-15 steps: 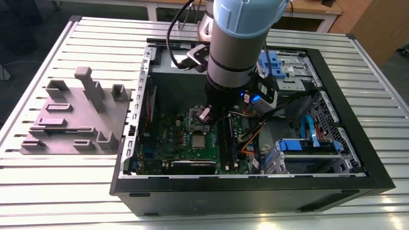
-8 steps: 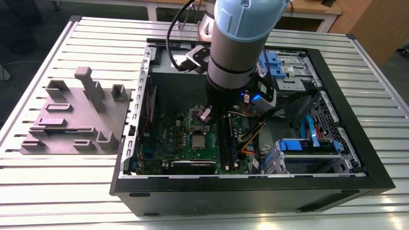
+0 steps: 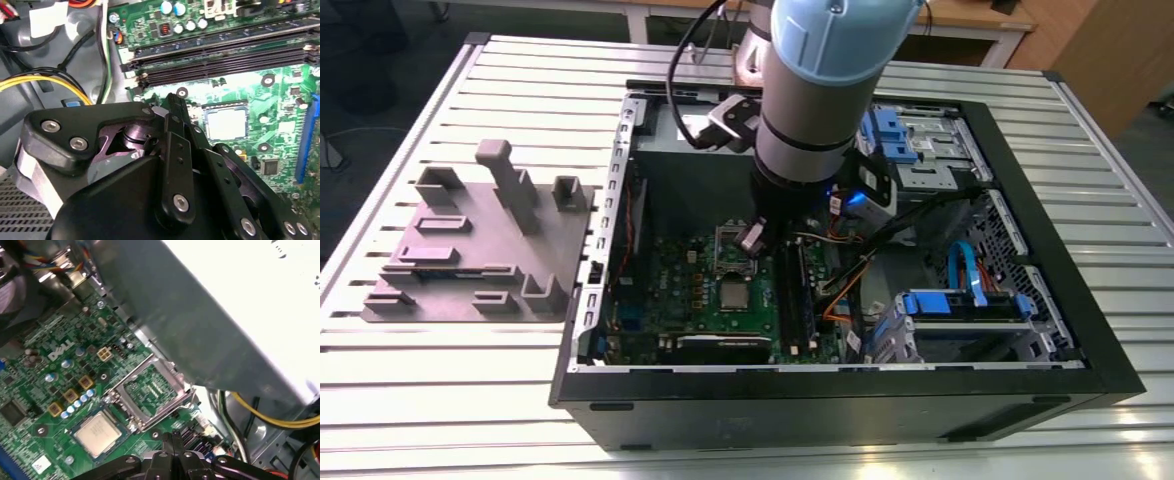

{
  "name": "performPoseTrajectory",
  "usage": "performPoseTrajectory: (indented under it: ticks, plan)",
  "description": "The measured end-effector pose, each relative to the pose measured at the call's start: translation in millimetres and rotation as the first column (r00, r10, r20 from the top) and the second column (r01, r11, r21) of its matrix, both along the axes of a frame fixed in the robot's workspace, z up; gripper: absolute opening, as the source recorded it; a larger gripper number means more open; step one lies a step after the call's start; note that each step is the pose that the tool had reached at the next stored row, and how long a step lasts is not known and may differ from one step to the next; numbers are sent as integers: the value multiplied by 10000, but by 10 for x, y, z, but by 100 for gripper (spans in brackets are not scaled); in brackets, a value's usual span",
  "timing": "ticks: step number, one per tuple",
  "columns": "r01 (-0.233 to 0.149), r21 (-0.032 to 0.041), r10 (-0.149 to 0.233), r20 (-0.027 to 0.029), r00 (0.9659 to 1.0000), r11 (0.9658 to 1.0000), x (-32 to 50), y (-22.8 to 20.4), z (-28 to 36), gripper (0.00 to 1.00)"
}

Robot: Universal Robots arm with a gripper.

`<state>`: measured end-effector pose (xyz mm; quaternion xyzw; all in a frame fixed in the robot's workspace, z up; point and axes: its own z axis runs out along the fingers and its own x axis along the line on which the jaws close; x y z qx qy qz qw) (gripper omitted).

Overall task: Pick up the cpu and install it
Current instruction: 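Close the cpu cover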

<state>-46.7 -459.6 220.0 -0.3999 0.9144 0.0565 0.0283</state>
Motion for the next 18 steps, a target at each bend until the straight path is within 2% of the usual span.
performPoseTrajectory:
  ticks: [7, 15, 18]
  plan:
    - [-29, 43, 29, 0, 10000, 10000, 18, 119, -10, 10]
    - [-54, 47, 54, 0, 10000, 10000, 74, 181, -21, 10]
    - [-63, 96, 63, 0, 10000, 9999, 75, 194, -39, 10]
